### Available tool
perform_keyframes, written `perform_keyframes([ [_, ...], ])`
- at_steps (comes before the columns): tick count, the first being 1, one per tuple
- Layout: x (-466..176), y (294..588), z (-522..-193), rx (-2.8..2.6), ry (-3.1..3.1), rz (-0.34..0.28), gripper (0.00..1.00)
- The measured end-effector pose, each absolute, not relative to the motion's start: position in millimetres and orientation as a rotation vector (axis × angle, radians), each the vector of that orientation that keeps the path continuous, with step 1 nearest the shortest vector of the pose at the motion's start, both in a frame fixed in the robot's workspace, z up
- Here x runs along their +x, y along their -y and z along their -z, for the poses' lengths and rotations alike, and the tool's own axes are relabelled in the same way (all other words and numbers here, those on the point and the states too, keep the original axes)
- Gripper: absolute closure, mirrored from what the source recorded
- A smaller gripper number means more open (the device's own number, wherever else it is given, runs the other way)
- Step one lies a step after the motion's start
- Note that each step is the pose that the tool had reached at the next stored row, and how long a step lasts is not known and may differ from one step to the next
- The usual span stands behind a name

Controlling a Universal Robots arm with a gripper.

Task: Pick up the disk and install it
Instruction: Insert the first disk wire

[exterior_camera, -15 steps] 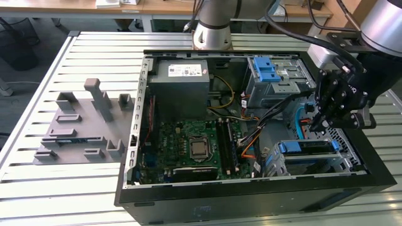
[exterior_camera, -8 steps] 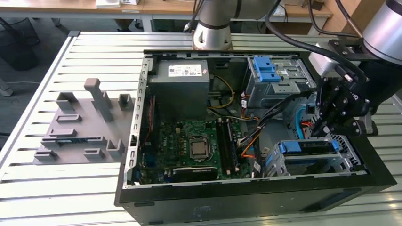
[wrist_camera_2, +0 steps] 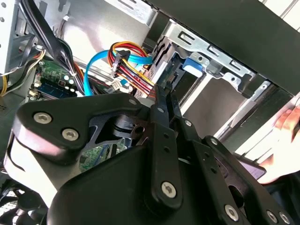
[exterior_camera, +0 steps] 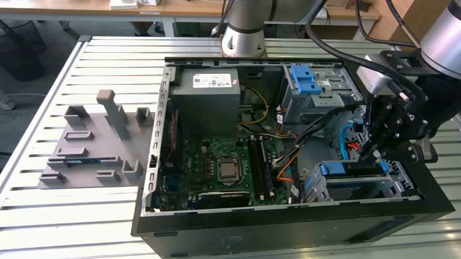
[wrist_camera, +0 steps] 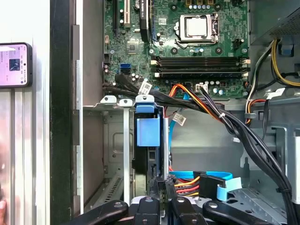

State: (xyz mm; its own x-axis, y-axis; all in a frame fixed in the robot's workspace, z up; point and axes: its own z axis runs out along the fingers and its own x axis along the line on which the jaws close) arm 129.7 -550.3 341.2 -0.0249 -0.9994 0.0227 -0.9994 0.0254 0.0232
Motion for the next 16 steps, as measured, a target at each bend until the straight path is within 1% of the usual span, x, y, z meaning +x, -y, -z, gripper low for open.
perform_keyframes([
  [16,134.5,553.9,-337.1,2.164,2.226,0.012,0.84],
])
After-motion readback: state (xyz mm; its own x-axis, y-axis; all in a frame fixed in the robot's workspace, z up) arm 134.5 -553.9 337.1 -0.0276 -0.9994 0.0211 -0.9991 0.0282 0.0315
